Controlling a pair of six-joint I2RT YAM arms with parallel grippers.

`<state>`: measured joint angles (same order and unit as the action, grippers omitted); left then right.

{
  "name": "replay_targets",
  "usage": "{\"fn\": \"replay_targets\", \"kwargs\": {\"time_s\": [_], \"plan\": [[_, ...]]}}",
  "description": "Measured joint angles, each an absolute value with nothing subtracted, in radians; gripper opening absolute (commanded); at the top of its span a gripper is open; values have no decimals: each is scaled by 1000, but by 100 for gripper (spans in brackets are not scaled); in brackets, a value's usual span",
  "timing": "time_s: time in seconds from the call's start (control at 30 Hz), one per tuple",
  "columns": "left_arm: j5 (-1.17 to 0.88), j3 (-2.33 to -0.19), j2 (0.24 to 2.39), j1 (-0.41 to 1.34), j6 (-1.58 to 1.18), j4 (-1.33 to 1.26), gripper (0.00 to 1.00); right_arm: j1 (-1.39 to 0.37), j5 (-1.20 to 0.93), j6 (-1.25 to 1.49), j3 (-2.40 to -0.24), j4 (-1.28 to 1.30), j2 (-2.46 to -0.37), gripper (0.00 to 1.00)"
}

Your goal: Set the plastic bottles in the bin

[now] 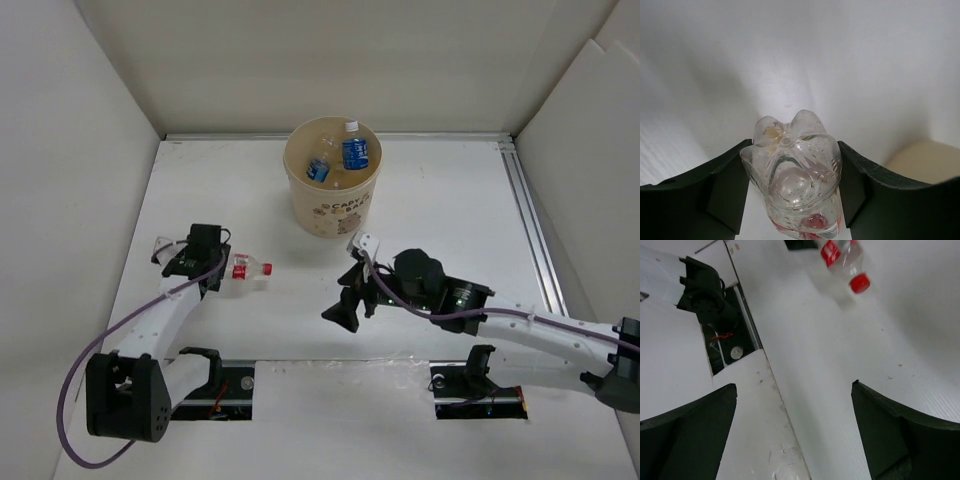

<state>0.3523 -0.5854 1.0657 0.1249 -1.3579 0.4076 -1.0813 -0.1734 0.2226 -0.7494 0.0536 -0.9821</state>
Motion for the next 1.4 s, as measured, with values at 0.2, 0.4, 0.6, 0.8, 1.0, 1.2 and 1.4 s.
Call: {"fn": "replay_targets", "kwargs": {"time_s": [0.2, 0.4, 0.6, 0.8, 1.0, 1.2, 1.4], "plan": [[241, -838, 932, 138, -1034, 401, 0, -1081, -189, 175, -812, 70, -1095, 100], [-15, -1095, 956, 138, -734, 410, 0, -1081, -164, 134, -996, 83, -1196, 100], [-165, -1157, 952, 138, -585, 459, 0, -1081, -160, 136, -1185, 49, -1360, 100], [-268, -1182, 922, 138, -525, 486, 0, -1081, -101, 199, -1356, 34, -1553, 100], [-343, -1220, 888, 138, -496, 492, 0, -1081, -77, 260, -1533, 30, -1722, 71], [-354, -1220, 887, 128, -455, 484, 54, -1093, -66, 292, -1610, 30, -1794, 0], [-276, -1254, 888, 137, -474, 514, 100, -1089, -20, 291, -1615, 24, -1794, 0]]}}
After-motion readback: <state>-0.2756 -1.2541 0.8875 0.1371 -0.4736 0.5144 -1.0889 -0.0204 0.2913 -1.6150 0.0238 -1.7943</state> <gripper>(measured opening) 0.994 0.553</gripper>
